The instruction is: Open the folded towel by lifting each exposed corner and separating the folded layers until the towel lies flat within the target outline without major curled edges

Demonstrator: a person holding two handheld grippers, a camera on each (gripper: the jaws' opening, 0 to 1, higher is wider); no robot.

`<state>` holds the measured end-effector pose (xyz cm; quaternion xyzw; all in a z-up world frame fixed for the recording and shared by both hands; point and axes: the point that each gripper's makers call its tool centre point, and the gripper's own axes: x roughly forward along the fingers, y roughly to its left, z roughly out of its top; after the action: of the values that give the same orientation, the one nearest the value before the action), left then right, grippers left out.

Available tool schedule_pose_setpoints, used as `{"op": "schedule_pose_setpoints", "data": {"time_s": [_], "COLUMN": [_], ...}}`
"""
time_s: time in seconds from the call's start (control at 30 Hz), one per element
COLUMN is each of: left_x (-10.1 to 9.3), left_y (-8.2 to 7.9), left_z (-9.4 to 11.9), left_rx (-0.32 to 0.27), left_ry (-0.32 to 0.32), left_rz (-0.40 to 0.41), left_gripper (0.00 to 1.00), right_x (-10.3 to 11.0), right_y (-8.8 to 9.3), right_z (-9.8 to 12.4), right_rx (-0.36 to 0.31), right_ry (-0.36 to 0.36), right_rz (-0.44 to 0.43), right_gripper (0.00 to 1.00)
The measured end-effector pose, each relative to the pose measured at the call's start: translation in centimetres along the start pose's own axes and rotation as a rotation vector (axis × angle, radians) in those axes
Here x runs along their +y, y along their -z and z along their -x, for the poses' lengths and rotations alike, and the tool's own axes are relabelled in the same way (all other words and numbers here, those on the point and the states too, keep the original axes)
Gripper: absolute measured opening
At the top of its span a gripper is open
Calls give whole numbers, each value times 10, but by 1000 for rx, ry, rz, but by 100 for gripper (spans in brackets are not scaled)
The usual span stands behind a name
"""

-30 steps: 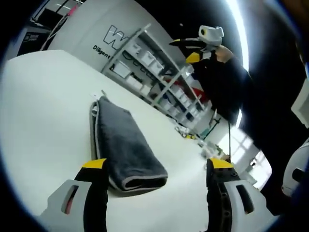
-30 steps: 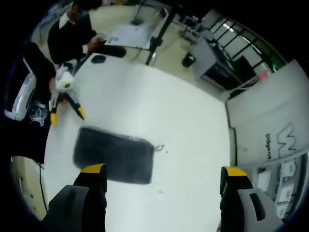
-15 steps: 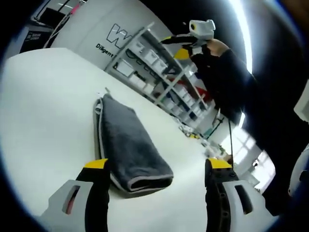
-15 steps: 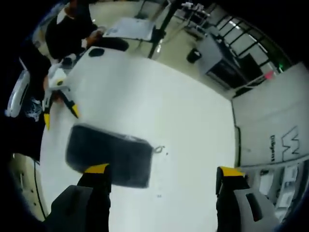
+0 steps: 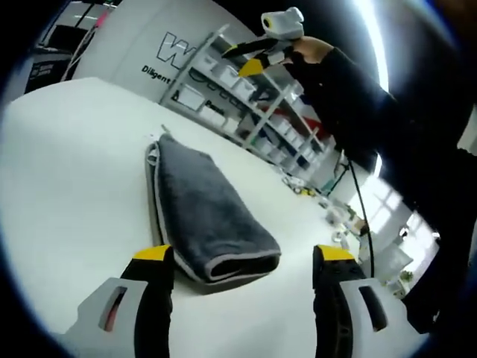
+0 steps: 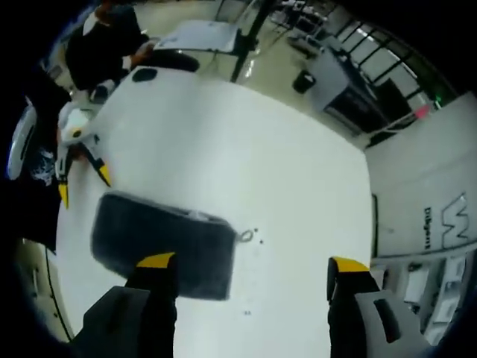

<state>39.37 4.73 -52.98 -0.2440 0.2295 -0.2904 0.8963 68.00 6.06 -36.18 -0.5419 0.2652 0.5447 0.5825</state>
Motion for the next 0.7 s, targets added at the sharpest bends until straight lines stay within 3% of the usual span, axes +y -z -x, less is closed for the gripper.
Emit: {"op": "schedule_pose_setpoints", "data": {"time_s": [0.13,0.37,0.57,0.7], "left_x": [0,8,15,5], "left_y": [3,3,2,-3], "left_z": [-1,-2,-4,-9], "left_rx": [16,22,43,30], "left_ry": [-3,-43,-115,-60], "left_rz": [-19,-74,-239,-179], "left_gripper": [65,62,52,50], "right_x": [1,5,4,9], "right_y": [1,4,4,7], "right_z": [-6,-14,-19,-31], "right_rx": [6,17,13,22], "right_ry": [-4,-17,-18,-33], "right_rz": [1,9,8,8], "right_gripper": [81,79,77,77]}}
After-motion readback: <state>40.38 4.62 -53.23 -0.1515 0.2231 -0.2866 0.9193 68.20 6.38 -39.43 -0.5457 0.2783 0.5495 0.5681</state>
